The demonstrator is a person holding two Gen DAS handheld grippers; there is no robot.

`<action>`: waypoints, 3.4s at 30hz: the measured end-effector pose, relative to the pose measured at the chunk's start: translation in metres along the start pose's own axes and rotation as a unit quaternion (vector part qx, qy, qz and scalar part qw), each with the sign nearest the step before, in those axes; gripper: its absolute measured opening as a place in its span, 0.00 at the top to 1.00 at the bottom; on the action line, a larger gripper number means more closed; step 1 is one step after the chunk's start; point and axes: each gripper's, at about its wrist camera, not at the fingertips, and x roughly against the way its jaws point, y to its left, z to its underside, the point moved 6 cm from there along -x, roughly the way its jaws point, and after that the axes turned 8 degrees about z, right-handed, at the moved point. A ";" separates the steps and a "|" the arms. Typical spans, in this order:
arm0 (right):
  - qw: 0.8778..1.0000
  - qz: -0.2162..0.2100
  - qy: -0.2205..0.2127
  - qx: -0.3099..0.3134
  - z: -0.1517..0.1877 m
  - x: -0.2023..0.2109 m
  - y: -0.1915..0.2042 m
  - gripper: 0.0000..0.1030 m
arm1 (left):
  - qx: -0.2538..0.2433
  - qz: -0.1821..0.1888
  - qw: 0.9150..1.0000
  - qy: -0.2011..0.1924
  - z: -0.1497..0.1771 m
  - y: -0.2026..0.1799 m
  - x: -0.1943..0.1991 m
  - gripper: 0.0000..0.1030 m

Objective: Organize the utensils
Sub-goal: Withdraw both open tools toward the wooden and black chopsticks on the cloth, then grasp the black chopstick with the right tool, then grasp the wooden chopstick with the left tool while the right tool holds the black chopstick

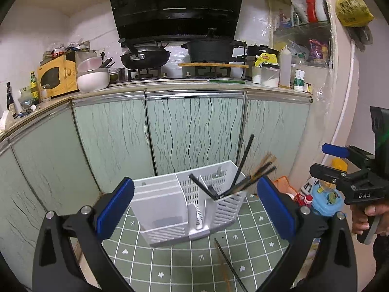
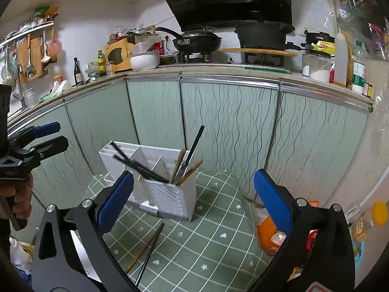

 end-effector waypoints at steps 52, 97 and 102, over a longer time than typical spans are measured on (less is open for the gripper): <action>0.997 0.000 0.064 0.042 0.249 0.019 0.084 0.08 | 0.004 -0.017 0.998 0.058 0.254 -0.030 0.031 0.04; 0.992 0.029 0.122 -0.018 0.298 -0.025 0.101 0.94 | 0.039 -0.013 0.995 0.095 0.293 -0.032 0.011 0.04; 0.991 0.038 0.121 -0.028 0.297 -0.018 0.081 0.94 | 0.042 -0.004 0.994 0.100 0.290 -0.050 -0.006 0.04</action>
